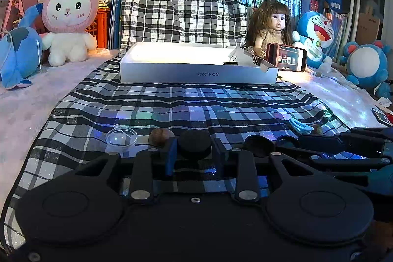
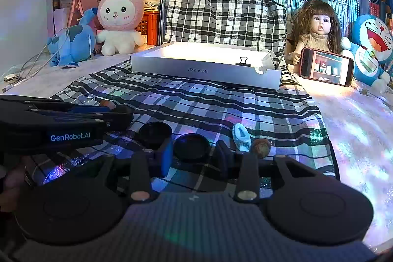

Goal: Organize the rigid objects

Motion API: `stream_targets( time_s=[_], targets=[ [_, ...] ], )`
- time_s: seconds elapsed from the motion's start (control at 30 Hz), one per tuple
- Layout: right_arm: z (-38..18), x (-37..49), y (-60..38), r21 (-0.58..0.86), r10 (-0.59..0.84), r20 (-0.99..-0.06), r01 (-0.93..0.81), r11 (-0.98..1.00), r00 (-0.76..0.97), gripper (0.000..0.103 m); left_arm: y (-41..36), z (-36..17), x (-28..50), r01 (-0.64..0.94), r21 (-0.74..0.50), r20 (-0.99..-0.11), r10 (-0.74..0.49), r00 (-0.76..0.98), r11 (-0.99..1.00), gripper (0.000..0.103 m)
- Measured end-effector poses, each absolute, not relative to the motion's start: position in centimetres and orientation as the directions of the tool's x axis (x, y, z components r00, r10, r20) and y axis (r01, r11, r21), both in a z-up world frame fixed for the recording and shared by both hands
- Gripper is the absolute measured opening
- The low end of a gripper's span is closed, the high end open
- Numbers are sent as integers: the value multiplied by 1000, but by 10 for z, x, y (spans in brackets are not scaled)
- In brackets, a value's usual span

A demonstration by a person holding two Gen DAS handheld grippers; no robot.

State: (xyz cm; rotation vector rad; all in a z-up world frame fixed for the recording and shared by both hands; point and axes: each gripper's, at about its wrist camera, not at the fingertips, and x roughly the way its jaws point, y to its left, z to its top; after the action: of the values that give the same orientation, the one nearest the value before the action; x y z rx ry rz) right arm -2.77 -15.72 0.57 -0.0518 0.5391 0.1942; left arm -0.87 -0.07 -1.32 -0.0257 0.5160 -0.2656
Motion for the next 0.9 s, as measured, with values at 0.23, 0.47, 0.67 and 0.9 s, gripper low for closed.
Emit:
stream_targets(
  time_s=[0.23, 0.47, 0.67, 0.9],
  targets=[
    [5, -26, -158, 6, 155, -504, -177, 984, 849, 43, -3, -11, -3, 233, -79, -462, -242, 853, 969, 37],
    [3, -26, -160, -16, 131, -498, -160, 987, 857, 45, -6, -16, 2, 240, -72, -473, -245, 847, 968, 39],
    [2, -23, -160, -10, 128, -498, -154, 988, 858, 50, -8, -18, 2, 247, -60, -472, -245, 847, 967, 34],
    [3, -21, -155, -6, 128, -515, -154, 988, 848, 37, -10, -14, -2, 251, -81, -470, -259, 844, 965, 30]
  ],
)
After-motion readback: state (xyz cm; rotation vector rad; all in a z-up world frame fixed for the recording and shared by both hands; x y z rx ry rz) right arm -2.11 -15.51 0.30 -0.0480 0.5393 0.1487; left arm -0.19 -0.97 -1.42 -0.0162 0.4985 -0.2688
